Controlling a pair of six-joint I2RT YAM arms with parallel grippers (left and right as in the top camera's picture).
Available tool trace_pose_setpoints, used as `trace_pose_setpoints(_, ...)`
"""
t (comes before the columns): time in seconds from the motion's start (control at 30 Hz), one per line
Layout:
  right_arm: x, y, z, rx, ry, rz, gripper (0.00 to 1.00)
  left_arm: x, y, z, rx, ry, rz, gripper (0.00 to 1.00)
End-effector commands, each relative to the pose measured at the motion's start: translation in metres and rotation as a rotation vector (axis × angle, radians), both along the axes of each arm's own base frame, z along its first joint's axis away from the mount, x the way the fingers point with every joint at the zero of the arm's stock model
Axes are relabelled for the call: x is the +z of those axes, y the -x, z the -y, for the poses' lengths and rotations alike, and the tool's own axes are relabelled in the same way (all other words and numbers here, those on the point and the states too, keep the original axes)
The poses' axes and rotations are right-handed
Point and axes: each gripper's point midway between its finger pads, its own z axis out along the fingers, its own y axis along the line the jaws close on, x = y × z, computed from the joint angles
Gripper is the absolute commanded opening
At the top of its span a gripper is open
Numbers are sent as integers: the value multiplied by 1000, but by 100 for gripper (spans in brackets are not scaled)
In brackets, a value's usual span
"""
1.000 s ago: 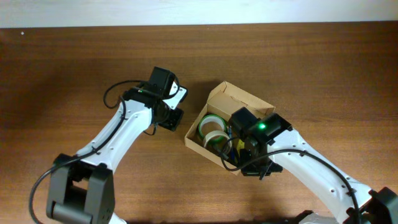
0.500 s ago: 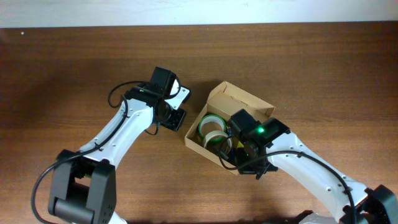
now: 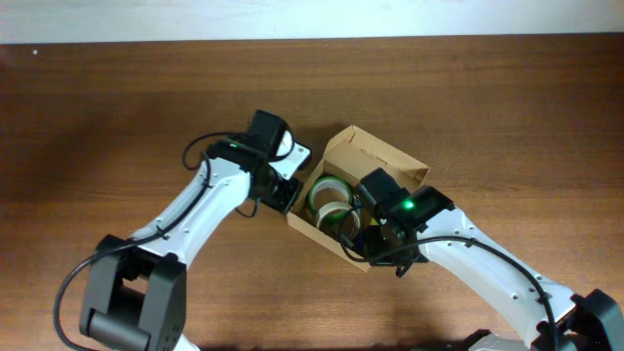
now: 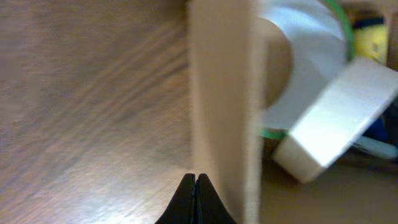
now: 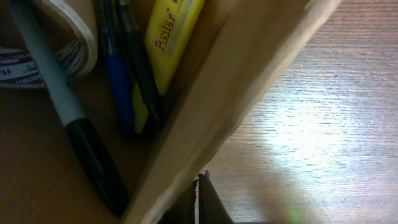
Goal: Pack container
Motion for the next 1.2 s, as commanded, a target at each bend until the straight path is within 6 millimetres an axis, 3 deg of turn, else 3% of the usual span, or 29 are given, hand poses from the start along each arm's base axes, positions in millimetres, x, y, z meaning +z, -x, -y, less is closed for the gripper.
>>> trace_pose_setpoints(0.0, -1, -1, -1, 0, 2, 14, 4, -4, 16, 12, -70, 3, -29, 2)
trace_pose_setpoints(0.23, -3, -3, -2, 0, 2, 14, 4, -5, 30, 25, -120, -6, -46, 2)
trace_pose_setpoints(0.5, -3, -13, -2, -19, -15, 41, 4, -7, 42, 22, -129, -28, -91, 2)
trace_pose_setpoints(0.97, -2, -43, 46, -104, -44, 59, 4, -4, 59, 27, -142, 23, -170, 2)
trace_pose_setpoints(1.17, -2, -49, 56, -124, -57, 65, 4, -3, 67, 34, -160, 45, -191, 2)
